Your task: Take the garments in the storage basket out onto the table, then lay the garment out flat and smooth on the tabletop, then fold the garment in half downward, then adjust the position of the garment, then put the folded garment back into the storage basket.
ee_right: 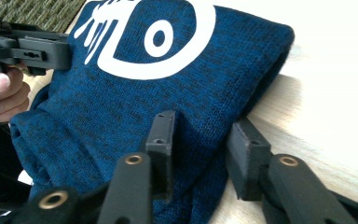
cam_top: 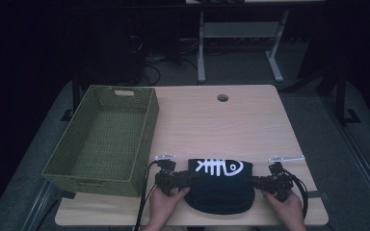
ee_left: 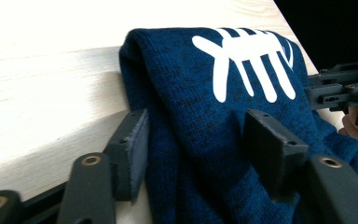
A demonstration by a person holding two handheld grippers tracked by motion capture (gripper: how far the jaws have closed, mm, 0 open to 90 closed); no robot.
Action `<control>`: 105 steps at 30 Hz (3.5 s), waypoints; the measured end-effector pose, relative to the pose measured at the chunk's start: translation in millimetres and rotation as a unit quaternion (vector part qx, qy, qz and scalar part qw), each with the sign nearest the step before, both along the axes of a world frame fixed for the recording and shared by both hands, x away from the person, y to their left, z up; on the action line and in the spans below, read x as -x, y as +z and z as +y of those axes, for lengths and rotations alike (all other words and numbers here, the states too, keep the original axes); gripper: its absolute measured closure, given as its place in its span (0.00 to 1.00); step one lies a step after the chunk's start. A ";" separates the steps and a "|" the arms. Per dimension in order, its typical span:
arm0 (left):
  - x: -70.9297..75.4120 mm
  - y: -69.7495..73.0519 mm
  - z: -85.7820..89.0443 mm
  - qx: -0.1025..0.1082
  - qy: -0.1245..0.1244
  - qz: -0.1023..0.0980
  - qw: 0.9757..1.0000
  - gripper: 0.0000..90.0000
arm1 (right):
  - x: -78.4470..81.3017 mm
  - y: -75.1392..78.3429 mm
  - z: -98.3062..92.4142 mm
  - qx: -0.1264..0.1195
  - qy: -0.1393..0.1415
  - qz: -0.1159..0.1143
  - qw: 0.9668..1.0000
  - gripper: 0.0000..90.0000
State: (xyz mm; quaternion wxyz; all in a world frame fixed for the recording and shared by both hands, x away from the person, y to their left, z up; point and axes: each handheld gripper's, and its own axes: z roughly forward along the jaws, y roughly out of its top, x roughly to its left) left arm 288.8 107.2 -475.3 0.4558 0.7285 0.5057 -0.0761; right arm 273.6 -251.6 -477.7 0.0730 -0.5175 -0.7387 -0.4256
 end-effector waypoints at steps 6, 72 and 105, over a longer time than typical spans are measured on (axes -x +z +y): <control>-0.9 -2.7 -3.5 0.001 -0.012 0.001 1.000 0.67 | 0.8 -1.8 1.4 -0.008 0.002 0.005 1.000 0.81; -17.3 132.3 98.8 0.045 0.012 -0.046 0.998 0.82 | -46.9 129.9 87.0 -0.039 0.057 -0.059 0.996 0.88; -10.8 180.5 186.0 0.039 0.047 -0.065 0.996 0.82 | -72.7 186.3 179.1 -0.020 0.111 -0.073 0.991 0.88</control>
